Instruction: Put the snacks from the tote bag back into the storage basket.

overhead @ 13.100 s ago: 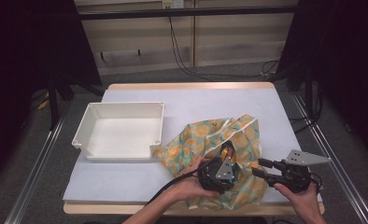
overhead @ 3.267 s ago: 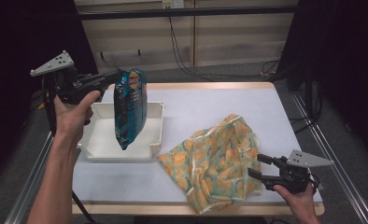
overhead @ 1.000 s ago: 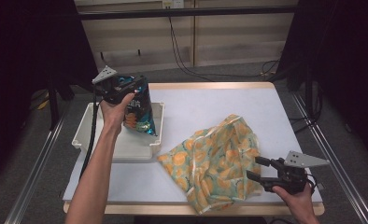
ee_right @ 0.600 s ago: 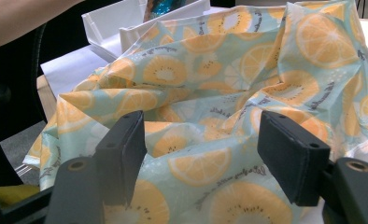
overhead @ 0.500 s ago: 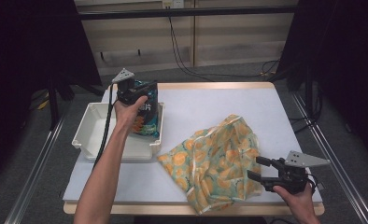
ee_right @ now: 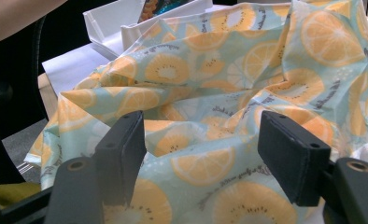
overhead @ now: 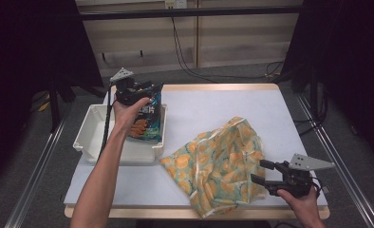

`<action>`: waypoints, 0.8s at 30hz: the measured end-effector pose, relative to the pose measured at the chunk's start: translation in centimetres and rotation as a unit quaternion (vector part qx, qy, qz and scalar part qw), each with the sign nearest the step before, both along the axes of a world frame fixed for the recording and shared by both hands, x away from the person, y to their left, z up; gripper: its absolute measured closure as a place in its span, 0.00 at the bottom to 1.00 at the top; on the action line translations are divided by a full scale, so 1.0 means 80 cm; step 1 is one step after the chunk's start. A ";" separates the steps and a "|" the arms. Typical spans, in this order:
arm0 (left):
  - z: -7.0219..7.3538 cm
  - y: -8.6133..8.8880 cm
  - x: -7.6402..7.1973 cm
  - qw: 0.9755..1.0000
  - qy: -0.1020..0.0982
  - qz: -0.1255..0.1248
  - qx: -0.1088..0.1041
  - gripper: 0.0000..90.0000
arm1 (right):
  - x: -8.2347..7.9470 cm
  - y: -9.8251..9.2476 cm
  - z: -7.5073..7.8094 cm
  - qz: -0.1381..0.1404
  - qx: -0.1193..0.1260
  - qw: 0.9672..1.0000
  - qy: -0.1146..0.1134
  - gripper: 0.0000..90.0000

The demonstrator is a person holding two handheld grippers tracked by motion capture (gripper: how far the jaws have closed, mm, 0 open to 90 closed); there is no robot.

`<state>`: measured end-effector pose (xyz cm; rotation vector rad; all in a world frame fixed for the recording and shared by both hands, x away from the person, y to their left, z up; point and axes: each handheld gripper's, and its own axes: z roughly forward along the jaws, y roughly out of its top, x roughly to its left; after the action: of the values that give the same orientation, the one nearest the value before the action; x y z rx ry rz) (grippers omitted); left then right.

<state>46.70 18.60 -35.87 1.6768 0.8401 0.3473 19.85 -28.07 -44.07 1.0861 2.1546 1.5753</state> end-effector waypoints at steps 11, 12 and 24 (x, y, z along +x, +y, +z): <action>-0.020 0.047 -0.067 0.997 0.013 -0.052 0.049 0.72 | -0.001 0.003 0.001 0.000 -0.002 1.000 -0.002 0.35; -0.023 0.049 -0.073 0.997 0.012 -0.052 0.052 0.79 | -0.001 0.003 0.001 -0.001 -0.002 1.000 -0.002 0.35; -0.109 0.067 -0.098 0.978 0.109 -0.096 0.150 0.93 | 0.000 0.005 0.001 -0.001 -0.003 1.000 0.000 0.35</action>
<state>38.88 23.94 -44.62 2.0893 0.8051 0.1646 19.85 -27.66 -44.02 1.0857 2.1554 1.5658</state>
